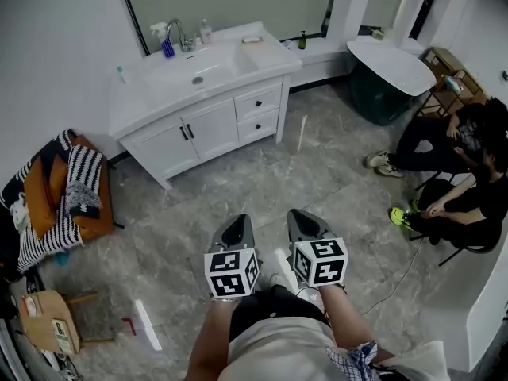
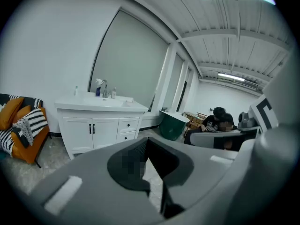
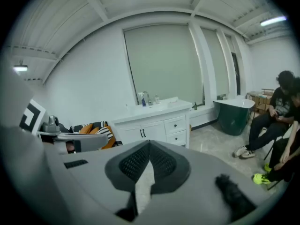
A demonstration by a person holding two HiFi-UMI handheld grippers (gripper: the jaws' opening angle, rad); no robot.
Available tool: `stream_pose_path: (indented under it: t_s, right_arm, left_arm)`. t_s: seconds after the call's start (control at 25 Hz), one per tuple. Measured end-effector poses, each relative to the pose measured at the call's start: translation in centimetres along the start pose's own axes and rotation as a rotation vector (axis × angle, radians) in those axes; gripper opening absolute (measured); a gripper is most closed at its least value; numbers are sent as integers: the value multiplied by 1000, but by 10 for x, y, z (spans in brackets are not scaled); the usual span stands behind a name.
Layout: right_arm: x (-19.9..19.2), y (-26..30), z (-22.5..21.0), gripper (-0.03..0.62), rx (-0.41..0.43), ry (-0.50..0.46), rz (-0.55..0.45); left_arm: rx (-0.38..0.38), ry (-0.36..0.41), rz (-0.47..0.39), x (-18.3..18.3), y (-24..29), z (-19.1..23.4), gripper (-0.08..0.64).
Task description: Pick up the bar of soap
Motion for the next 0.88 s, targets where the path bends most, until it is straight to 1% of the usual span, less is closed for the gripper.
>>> stream_pose_path:
  t_s: [0.04, 0.16, 0.32, 0.4, 0.44, 0.48, 0.52, 0.6, 0.88]
  right_arm:
    - [1, 1, -1, 14, 1, 5, -4]
    - [-1, 2, -1, 14, 5, -22, -14]
    - [-7, 4, -2, 15, 8, -47, 31]
    - [-9, 5, -2, 15, 35, -53, 42]
    - [-8, 4, -1, 18, 62, -52, 33]
    - [-6, 4, 0, 57, 96, -44, 17]
    - [-3, 3, 1, 150, 130, -33, 1]
    - [-2, 3, 1, 170, 167, -24, -11]
    - [0, 5, -5, 202, 169, -84, -19]
  left_arm:
    - [1, 1, -1, 1, 0, 1, 8]
    - [6, -2, 0, -2, 0, 3, 8]
    - [6, -22, 15, -9, 4, 3, 8]
    - [8, -33, 22, -12, 5, 2, 8]
    - [7, -34, 22, -12, 5, 1, 8]
    - [6, -32, 22, -12, 6, 0, 8]
    - [3, -30, 20, -12, 7, -2, 9]
    - [1, -24, 15, -10, 9, -5, 8]
    - [7, -14, -3, -2, 11, -11, 9]
Point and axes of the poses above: the fingertips, and each gripper's own axes: y forward along the fingers, z to its left, x out of its top, the point moved 5 cm from there along -y, backward along the fingers, and after that the axes turned 9 degrees about -x, right-handed, at the moved point
